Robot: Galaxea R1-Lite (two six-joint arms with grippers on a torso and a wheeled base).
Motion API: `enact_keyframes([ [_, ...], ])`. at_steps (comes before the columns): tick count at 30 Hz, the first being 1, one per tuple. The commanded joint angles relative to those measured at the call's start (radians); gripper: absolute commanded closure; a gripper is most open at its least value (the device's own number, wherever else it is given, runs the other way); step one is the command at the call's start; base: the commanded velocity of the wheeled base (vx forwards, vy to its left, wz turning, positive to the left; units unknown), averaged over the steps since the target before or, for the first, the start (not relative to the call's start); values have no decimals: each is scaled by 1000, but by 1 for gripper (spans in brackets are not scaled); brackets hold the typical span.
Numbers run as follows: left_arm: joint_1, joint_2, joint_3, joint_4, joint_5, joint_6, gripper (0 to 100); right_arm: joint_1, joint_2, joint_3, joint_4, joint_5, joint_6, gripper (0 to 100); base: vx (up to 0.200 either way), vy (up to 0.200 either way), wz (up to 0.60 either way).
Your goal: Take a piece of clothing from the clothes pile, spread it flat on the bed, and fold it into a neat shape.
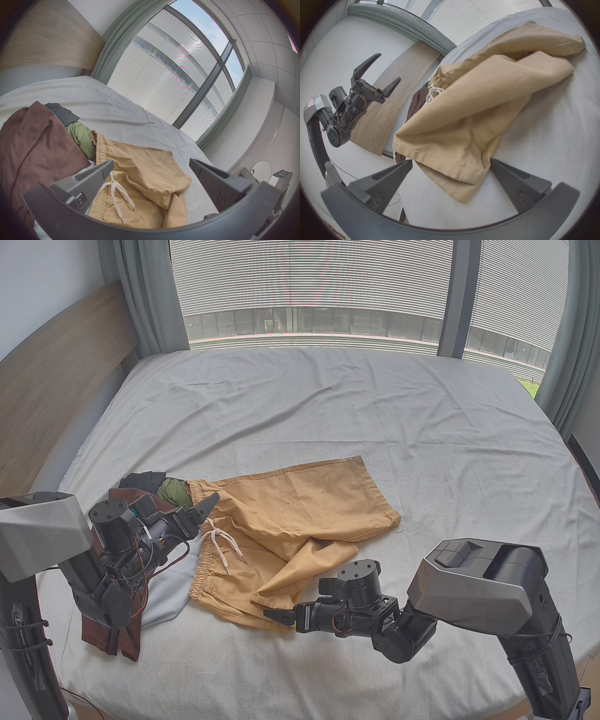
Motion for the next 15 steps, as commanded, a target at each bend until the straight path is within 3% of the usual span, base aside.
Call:
enact_keyframes([
  [1, 0, -3, -1, -1, 0, 0, 0, 16, -4, -29, 0, 1, 3, 0, 0, 0, 0],
  [15, 0, -1, -1, -1, 0, 0, 0, 3, -22, -23, -32, -41, 52, 0, 0, 0, 0],
])
